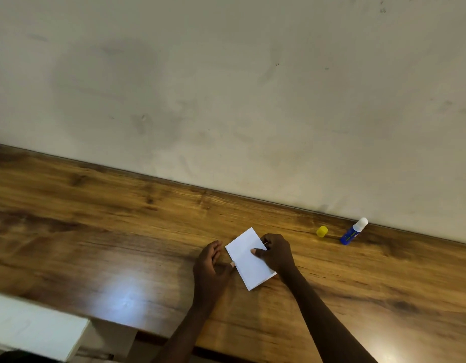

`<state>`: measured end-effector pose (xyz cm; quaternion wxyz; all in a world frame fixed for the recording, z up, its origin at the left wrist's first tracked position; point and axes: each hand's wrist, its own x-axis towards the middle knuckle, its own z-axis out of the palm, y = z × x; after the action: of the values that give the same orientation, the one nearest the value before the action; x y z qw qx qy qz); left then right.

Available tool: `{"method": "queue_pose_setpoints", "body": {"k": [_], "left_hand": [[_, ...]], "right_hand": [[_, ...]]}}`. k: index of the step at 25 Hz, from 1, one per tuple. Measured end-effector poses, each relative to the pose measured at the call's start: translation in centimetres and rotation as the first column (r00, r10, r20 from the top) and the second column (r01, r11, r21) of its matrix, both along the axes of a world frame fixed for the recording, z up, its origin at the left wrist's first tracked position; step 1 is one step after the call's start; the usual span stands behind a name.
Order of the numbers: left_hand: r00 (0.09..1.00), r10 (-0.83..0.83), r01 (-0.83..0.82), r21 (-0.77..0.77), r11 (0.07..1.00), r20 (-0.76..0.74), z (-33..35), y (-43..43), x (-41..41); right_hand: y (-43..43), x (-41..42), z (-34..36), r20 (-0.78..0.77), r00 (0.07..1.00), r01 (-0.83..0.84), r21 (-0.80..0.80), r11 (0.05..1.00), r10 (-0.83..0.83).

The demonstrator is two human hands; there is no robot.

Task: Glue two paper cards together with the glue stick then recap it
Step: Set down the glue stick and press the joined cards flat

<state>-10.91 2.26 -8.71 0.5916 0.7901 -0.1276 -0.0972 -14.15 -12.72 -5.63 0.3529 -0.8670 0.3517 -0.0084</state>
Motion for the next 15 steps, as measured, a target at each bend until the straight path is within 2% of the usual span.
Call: {"method": "queue_pose_setpoints", "body": {"k": [3,9,15], "left_hand": [[1.0,-0.004,0.004,0.015,1.0,0.023,-0.1,0.0,0.0],[0.989,-0.08,0.053,0.202,0.978,0.128,-0.4,-0.2,-0.1],[0.978,-0.137,0.09,0.273,0.958,0.156,-0.6,-0.6,-0.3]], "right_hand": [[0.1,0.2,-0.3,-0.01,1.0,-0.01,-0.011,1.0,0.009],[0.2,0.2,-0.9,-0.03,0.999,-0.01,-0.044,0.999,0.009],[0.7,0.3,-1.5,-0.026,1.0,-0.006,-0.097,0.995,0.004]]}}
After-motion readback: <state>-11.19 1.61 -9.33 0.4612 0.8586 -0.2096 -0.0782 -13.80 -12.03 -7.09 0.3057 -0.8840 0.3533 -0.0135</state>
